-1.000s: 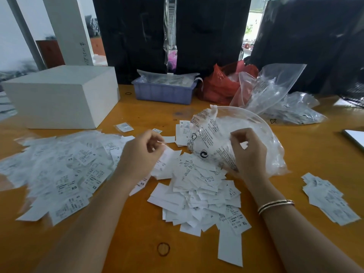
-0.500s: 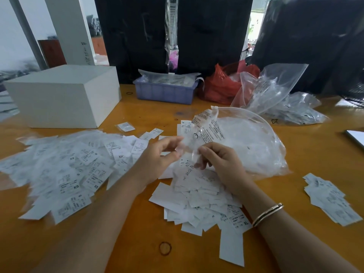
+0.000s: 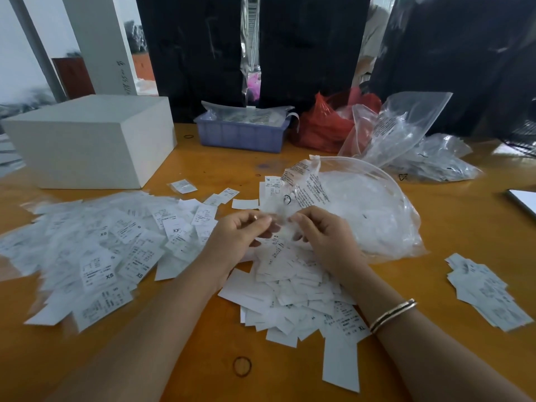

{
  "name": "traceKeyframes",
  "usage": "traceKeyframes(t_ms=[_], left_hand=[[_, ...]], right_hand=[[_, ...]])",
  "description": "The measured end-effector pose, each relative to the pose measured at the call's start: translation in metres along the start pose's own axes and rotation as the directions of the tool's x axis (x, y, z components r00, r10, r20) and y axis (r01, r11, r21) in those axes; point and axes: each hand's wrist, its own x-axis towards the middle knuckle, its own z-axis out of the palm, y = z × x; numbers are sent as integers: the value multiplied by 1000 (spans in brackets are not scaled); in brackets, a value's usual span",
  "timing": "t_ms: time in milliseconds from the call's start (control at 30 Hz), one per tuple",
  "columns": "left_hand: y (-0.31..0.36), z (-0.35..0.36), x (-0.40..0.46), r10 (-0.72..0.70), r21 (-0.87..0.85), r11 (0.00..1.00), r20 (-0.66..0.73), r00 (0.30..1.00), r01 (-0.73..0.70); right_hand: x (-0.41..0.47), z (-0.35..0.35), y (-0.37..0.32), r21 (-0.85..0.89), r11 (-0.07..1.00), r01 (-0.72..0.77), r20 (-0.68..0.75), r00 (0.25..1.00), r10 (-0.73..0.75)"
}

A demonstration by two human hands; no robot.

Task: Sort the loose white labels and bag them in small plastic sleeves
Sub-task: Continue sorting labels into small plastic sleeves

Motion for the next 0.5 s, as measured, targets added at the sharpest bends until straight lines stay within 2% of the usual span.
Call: traceKeyframes(t_ms=[67, 133, 200, 300, 433, 500], left_hand=[[-1, -2, 3, -26, -25, 999, -75, 997, 24], [-1, -4, 5, -31, -50, 998, -145, 989, 24], [-1, -6, 5, 4, -40, 999, -211, 978, -13], [-2, -6, 4, 92, 48, 995, -275, 957, -82], [-3, -5, 3, 168, 124, 983, -276, 946, -138], [-4, -5, 4, 210, 188, 969, -266, 941, -163]], right_hand=[[1, -2, 2, -223, 973, 58, -40, 997, -69], [0, -5, 5, -482, 870, 108, 59, 994, -91], [-1, -6, 6, -654, 745, 130, 183, 983, -11], [-1, -4, 8, -678, 715, 170, 216, 976, -27], [0, -3, 8, -699, 684, 209, 188, 976, -106], [0, -2, 8, -663, 722, 197, 138, 980, -141]])
